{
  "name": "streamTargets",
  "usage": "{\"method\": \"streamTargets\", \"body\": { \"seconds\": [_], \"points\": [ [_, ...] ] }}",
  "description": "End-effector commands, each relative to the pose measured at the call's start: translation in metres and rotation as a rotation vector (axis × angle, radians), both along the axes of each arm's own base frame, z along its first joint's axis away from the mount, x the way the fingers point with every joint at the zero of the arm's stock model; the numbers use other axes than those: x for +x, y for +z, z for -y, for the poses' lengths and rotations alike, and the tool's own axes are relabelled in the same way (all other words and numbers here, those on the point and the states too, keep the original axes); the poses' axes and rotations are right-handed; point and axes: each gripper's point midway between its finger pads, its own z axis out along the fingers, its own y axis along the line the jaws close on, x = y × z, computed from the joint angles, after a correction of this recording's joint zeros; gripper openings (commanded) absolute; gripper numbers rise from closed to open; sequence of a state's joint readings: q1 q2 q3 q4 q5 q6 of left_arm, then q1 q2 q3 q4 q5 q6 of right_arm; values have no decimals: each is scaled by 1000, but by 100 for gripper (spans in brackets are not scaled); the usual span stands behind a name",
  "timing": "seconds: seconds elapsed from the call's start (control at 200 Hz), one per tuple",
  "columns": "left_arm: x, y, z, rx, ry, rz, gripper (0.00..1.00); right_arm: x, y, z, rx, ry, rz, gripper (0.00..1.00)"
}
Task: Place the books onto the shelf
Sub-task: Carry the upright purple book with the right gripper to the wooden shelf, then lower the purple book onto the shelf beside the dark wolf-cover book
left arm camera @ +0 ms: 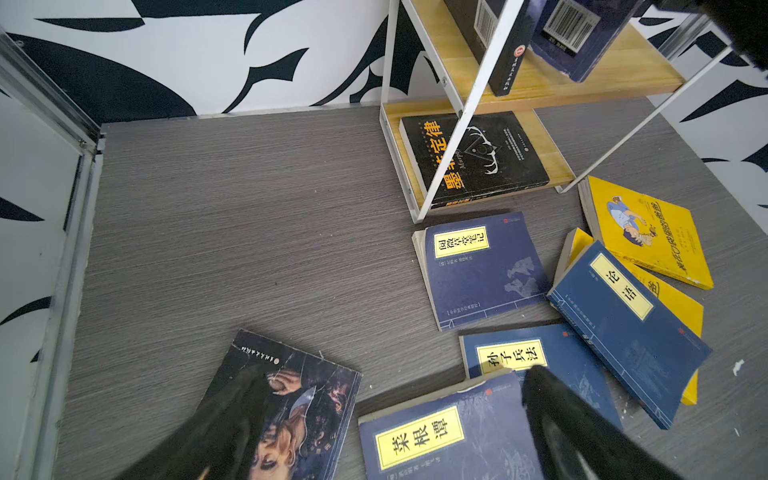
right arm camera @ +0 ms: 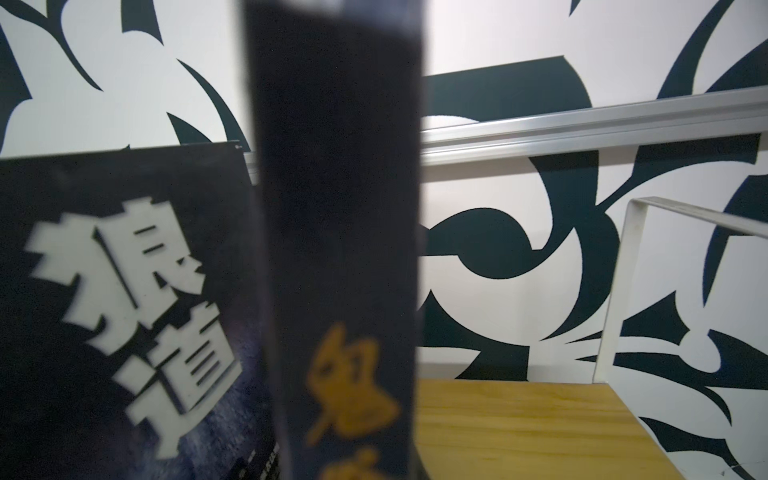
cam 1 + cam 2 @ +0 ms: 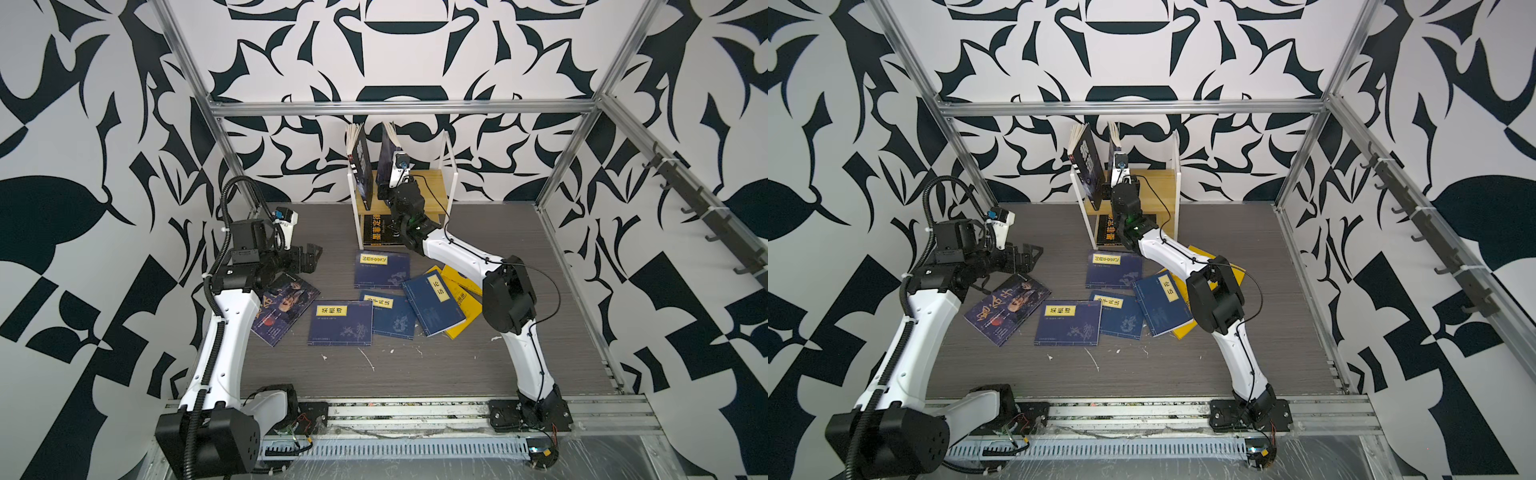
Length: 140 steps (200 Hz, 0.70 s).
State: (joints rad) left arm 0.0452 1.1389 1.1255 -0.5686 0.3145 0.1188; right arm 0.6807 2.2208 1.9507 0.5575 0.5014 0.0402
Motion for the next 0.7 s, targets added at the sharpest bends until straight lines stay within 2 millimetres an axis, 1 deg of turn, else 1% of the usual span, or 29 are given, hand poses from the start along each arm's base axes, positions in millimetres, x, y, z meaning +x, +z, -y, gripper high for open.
{"method": "streamTargets", "body": {
  "seconds": [0.0,0.12,0.265,0.355,0.42,0.51,0.595,0.695],
  "points": [
    [-5,-10,3,-19,-4,-47,100,-19,66,0,123,40,133,0],
    [-4,-11,2,-15,2,-50,100,-16,60,-6,111,51,118,0],
    [-5,-12,3,-16,0,-53,99,-16,57,-8,103,53,114,0],
    [-4,-12,3,-17,0,-55,100,-16,52,-10,96,58,106,0],
    [-4,-12,3,-16,0,-53,99,-15,48,-13,85,71,102,8],
    [-4,-13,2,-16,3,-58,100,-14,44,-17,64,81,91,16],
    [-4,-13,2,-17,4,-58,99,-14,41,-19,44,88,86,21],
    [-4,-15,2,-15,5,-62,99,-14,39,-18,36,88,84,24]
  ]
}}
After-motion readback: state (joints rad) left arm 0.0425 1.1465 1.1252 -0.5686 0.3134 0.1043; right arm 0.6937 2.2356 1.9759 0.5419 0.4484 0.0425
